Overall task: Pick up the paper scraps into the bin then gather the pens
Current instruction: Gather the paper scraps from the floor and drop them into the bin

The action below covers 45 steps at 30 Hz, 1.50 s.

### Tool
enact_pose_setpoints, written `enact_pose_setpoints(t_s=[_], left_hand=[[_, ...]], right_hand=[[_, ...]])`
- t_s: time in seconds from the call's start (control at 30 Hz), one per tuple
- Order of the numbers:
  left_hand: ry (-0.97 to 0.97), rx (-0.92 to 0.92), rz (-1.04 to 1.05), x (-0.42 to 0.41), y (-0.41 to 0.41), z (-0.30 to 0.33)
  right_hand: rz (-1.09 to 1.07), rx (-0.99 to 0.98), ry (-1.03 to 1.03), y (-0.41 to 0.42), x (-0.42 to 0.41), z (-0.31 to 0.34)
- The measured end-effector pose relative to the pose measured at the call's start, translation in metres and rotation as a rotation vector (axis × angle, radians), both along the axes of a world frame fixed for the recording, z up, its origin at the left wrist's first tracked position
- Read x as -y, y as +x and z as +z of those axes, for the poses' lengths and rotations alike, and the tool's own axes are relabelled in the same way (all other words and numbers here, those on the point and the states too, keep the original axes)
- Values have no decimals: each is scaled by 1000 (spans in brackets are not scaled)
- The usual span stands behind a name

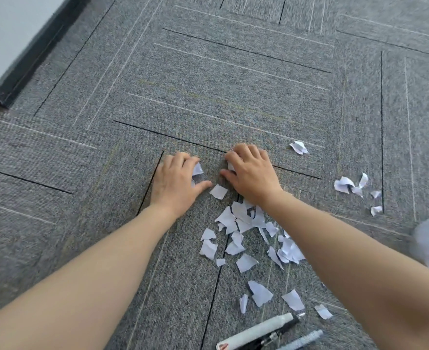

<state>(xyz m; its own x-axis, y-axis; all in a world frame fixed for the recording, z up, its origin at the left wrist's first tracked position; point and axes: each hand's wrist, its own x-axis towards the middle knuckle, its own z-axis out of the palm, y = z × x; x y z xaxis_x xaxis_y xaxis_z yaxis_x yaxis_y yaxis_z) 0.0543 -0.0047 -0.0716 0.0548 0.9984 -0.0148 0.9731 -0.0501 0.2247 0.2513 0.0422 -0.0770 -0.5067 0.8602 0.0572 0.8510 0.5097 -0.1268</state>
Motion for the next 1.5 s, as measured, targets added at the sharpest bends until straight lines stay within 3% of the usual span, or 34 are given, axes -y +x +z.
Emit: enact_pose_setpoints(t_s=[0.13, 0.3, 0.37, 0.47, 0.53, 0.77, 0.97, 1.13, 1.23, 1.33, 1.43, 1.5], left_hand=[[109, -11, -6, -4, 8, -1], [107, 6, -213, -2, 8, 1], [40, 89, -268, 8, 17, 3], [-15, 267, -164, 16, 43, 4], [29, 254, -113, 11, 59, 3], [-29, 102, -221, 29, 73, 0], [-6, 2, -278, 46, 85, -7], [93, 40, -289, 40, 99, -10], [66, 65, -384, 44, 102, -9], [-5, 178, -460, 56, 106, -1], [29, 249, -331, 68, 111, 3], [20, 140, -210, 75, 111, 2]], right_hand=[[8, -75, -19, -5, -12, 9], [139, 30, -125, 14, 0, 23], [-24, -57, -151, 32, 5, 22], [-494, -318, -144, 67, -10, 20], [-629, -248, -116, 89, -23, 18], [-610, -46, -165, 98, -40, 13], [-411, 99, -131, 109, -51, 18], [-287, -48, -179, 113, 4, 23], [-440, -216, -69, 128, 38, 18], [-643, -220, 66, 155, 47, 18], [-788, -93, -45, 180, 43, 10], [-797, -68, -157, 186, 42, 1]])
